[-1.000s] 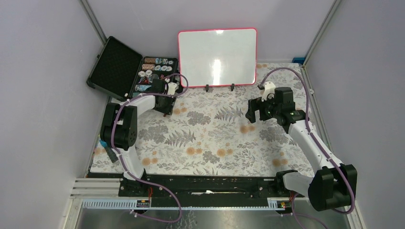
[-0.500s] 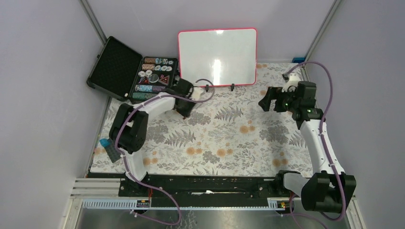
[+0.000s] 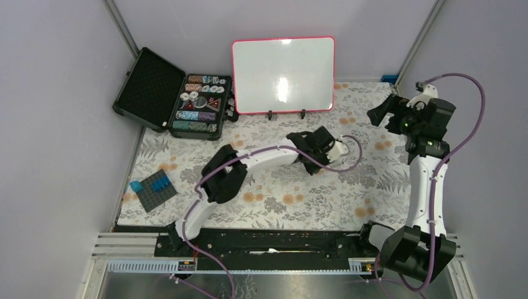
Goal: Write a sentence on the whiteboard
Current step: Move the whiteboard marker to the center of the board.
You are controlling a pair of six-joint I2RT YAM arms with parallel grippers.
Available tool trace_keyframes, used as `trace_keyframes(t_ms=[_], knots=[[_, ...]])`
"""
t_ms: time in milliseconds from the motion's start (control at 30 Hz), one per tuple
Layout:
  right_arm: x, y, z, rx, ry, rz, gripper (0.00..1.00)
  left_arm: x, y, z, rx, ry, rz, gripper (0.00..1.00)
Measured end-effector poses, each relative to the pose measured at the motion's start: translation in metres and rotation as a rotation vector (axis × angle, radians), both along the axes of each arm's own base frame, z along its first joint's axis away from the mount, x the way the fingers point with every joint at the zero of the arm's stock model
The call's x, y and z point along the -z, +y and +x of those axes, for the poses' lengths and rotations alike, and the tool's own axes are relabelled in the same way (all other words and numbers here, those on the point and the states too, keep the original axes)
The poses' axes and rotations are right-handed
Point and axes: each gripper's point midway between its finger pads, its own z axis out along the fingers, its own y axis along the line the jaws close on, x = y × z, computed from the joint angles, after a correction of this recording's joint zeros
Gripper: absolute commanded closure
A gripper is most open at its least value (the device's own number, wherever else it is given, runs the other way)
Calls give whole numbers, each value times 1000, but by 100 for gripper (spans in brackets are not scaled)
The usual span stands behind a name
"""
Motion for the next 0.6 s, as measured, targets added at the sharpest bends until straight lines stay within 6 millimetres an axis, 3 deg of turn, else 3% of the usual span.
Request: trace_keyframes(t_ms=[100,233,267,400,467,600], knots=[[-1,-15,-1,50,2,18,1,18,-23,-23,51,37,18,100],[-2,-22,-3,69,0,34,1,35,-35,-39,72,72,37,93],[-2,-21,-3,63,0,38,1,33,-37,-39,69,75,30,88],[-1,-16,-3,39,-3,49,1,34,-38,-40,55,84,32,47],[2,-15,-2,30,1,54,1,35,-37,-41,49,91,37,38],[11,-14,2,14,24,73,1,33,-34,-38,32,101,32,32]])
